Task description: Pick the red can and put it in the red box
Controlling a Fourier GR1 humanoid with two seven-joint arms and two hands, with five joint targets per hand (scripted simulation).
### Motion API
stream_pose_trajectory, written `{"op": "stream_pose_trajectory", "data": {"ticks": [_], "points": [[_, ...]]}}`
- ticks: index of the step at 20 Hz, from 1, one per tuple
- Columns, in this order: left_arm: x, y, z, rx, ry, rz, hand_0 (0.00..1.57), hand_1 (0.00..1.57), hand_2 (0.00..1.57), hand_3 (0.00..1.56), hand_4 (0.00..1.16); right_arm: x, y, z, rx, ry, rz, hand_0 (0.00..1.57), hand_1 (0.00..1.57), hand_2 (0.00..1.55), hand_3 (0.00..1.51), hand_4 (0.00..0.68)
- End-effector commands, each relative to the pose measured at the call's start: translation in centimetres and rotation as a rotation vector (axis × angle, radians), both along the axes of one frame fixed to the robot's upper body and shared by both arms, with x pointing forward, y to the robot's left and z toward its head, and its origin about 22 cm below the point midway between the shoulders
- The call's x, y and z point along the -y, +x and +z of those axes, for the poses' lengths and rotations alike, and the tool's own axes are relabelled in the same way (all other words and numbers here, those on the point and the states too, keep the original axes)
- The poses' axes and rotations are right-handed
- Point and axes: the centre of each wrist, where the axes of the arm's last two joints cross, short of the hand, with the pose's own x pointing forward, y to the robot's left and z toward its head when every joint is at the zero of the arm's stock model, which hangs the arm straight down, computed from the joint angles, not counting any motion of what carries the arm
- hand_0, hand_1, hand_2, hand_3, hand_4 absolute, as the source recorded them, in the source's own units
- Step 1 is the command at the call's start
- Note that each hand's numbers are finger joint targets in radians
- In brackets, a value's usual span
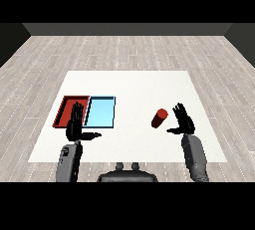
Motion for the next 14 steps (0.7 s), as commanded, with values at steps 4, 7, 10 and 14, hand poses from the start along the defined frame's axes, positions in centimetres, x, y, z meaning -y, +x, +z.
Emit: {"op": "stream_pose_trajectory", "data": {"ticks": [4,7,10,14], "points": [[1.0,-0.6,-0.9,0.005,-0.020,-0.015,0.00,0.00,0.00,0.00,0.00,0.0,0.6,-1.4,-0.017,0.040,-0.004,0.00,0.00,0.00,0.00,0.000],[1.1,0.5,-0.6,0.012,-0.010,-0.026,0.00,0.00,0.00,0.00,0.00,-3.0,2.2,-2.3,-0.025,0.047,0.039,0.00,0.00,0.00,0.00,0.000],[-0.2,-0.4,-0.5,-0.002,0.007,-0.009,0.00,0.00,0.00,0.00,0.00,-3.1,-0.4,-0.8,-0.026,0.070,0.016,0.00,0.00,0.00,0.00,0.000],[0.1,0.0,0.6,0.031,-0.012,-0.039,0.00,0.00,0.00,0.00,0.00,-3.7,1.6,-1.0,-0.043,0.074,0.031,0.00,0.00,0.00,0.00,0.000]]}}
